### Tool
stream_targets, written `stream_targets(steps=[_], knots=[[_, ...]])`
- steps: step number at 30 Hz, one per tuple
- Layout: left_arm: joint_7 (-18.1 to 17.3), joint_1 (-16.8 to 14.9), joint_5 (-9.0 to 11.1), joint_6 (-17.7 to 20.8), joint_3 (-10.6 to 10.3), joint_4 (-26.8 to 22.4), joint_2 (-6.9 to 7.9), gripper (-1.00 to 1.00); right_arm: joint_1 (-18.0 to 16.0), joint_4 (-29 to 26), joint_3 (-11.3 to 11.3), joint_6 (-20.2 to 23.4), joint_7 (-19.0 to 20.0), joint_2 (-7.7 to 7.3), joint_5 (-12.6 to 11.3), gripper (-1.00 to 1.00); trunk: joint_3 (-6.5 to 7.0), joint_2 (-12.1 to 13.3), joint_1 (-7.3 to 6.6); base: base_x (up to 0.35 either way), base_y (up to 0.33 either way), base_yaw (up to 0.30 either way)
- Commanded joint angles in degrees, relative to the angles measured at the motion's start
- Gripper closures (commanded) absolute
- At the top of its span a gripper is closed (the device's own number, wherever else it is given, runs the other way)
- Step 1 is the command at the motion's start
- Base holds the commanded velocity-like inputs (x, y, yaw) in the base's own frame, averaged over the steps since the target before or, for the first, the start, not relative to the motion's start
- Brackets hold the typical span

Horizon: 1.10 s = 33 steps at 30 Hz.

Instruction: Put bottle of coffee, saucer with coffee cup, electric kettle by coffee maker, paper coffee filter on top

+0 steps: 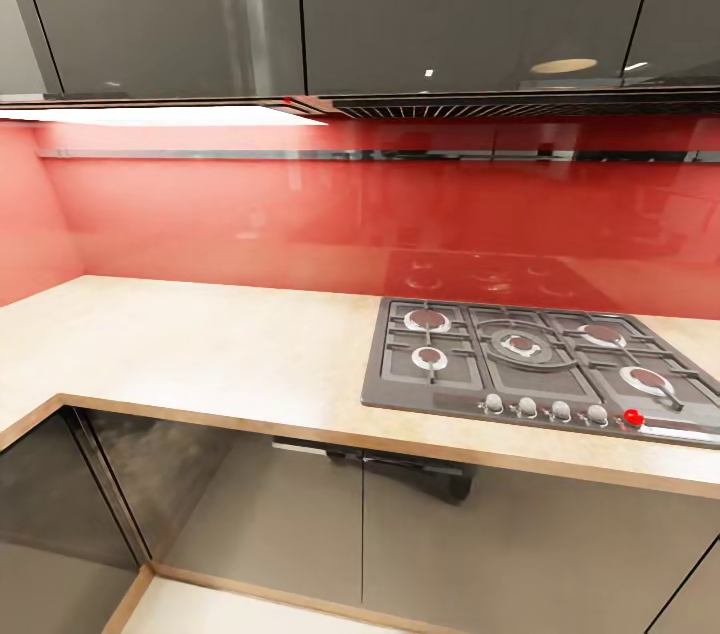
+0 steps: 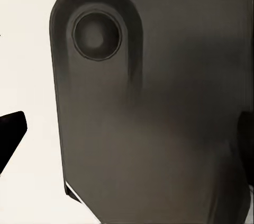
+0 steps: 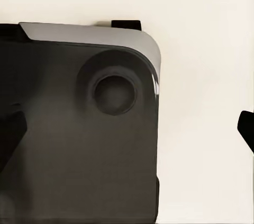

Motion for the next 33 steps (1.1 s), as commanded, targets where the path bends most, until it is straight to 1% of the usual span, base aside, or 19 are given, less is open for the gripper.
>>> stream_targets(steps=[1, 5, 10, 12, 13, 18, 21, 30, 33], knots=[[-0.03, -0.30, 0.05, -0.03, -0.01, 0.23, -0.03, -1.00, 0.30, 0.09, 0.01, 0.14, -0.01, -0.08, 0.04, -1.00, -0.05, -0.02, 0.00, 0.000, 0.000, 0.000], [0.07, -1.09, -0.17, 0.13, 0.07, -1.08, -0.73, -1.00, -1.03, -1.21, 0.08, 1.42, -0.03, -1.37, 0.16, -1.00, -0.05, -0.02, 0.00, 0.000, 0.000, 0.000], [0.20, -1.36, -0.32, 0.10, 0.10, -2.69, -0.57, -1.00, -1.72, -2.84, 0.15, 2.85, -0.04, -1.90, 0.23, -1.00, -0.05, -0.02, 0.00, 0.000, 0.000, 0.000], [0.20, -1.38, -0.33, 0.04, 0.11, -3.34, -0.50, -1.00, -1.78, -3.48, 0.12, 2.36, -0.07, -1.97, 0.20, -1.00, -0.05, -0.02, 0.00, 0.000, 0.000, 0.000], [0.22, -1.39, -0.33, 0.00, 0.11, -17.63, -0.48, -1.00, -1.81, -13.67, 0.10, 1.87, -0.10, -2.00, 0.19, -1.00, -0.05, -0.02, 0.00, 0.000, 0.000, 0.000], [0.26, -1.43, -0.33, -0.13, 0.27, -18.18, -0.39, -1.00, -1.82, -14.25, 0.13, -2.01, -0.07, -2.11, 0.21, -1.00, -0.05, -0.02, 0.00, 0.000, 0.000, 0.005], [0.27, -1.43, -0.30, -0.14, 0.32, -18.09, -0.39, -1.00, -1.82, -14.20, 0.16, -2.28, -0.06, -2.12, 0.22, -1.00, -0.05, -0.02, 0.00, 0.000, 0.000, 0.100], [0.24, -1.43, -0.27, -1.37, 0.37, -17.92, -0.34, -1.00, -1.73, -14.09, 0.19, -2.55, -0.04, -2.11, 0.26, -1.00, -0.05, -0.02, 0.00, 0.000, 0.000, 0.211], [0.22, -1.43, -0.27, -1.58, 0.38, -17.89, -0.26, -1.00, -1.73, -14.12, 0.19, -2.56, -0.04, -2.12, 0.28, -1.00, -0.05, -0.02, 0.00, -0.024, -0.087, 0.097]])
